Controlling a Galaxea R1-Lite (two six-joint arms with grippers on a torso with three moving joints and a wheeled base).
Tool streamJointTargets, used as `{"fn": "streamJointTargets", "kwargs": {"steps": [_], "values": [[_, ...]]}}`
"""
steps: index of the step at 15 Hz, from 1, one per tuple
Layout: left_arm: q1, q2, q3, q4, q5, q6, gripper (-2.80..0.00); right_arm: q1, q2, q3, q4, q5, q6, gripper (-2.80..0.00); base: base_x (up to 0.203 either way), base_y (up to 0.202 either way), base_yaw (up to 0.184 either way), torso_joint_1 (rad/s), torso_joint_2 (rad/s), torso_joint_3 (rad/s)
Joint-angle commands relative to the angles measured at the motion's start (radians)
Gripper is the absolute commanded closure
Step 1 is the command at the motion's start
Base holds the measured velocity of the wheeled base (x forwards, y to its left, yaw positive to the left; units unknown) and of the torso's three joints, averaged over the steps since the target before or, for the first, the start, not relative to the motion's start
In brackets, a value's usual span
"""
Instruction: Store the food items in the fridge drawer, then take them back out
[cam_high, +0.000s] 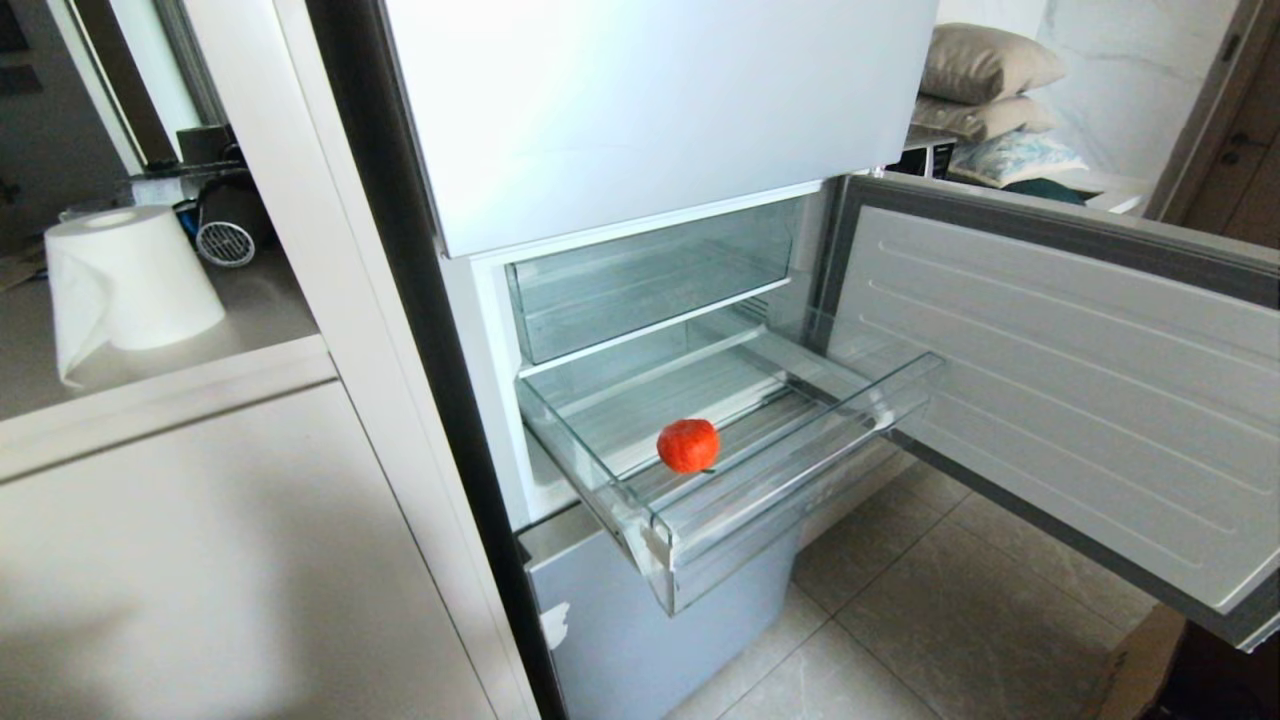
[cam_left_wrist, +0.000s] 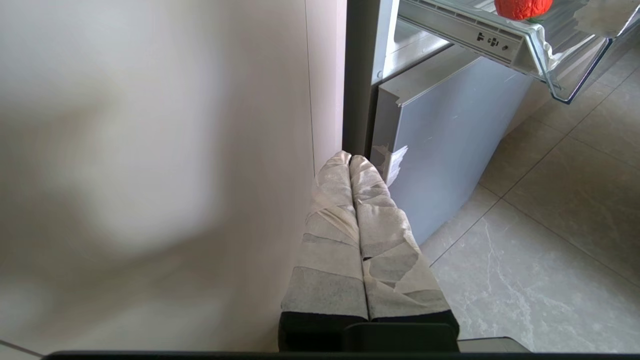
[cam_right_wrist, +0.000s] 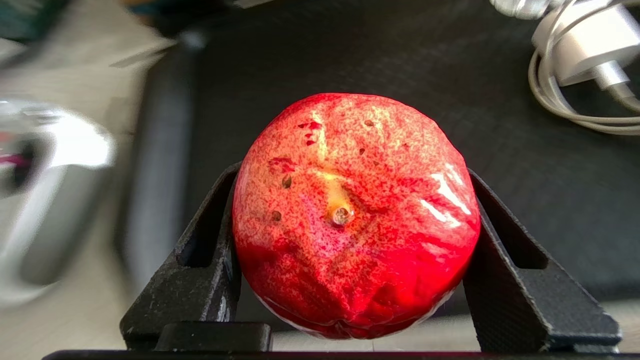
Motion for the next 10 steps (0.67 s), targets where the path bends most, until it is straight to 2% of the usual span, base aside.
{"fn": "streamJointTargets", "kwargs": {"steps": [1, 2, 3, 5, 10], "values": [[0.000, 0.002, 0.000, 0.001, 0.000, 0.000, 0.00, -0.001, 0.145, -0.086, -0.001, 0.006, 0.003, 0.00, 0.000, 0.000, 0.000, 0.000, 0.00, 0.000], [0.000, 0.002, 0.000, 0.001, 0.000, 0.000, 0.00, -0.001, 0.171, -0.118, 0.000, 0.009, 0.004, 0.00, 0.000, 0.000, 0.000, 0.000, 0.00, 0.000], [0.000, 0.002, 0.000, 0.001, 0.000, 0.000, 0.00, -0.002, 0.190, -0.136, -0.004, 0.011, -0.001, -2.80, 0.000, 0.000, 0.000, 0.000, 0.00, 0.000], [0.000, 0.002, 0.000, 0.001, 0.000, 0.000, 0.00, -0.002, 0.205, -0.173, -0.003, 0.013, 0.000, -2.80, 0.000, 0.000, 0.000, 0.000, 0.00, 0.000], [0.000, 0.002, 0.000, 0.001, 0.000, 0.000, 0.00, -0.014, 0.126, -0.155, 0.000, 0.015, 0.017, -2.80, 0.000, 0.000, 0.000, 0.000, 0.00, 0.000]]}}
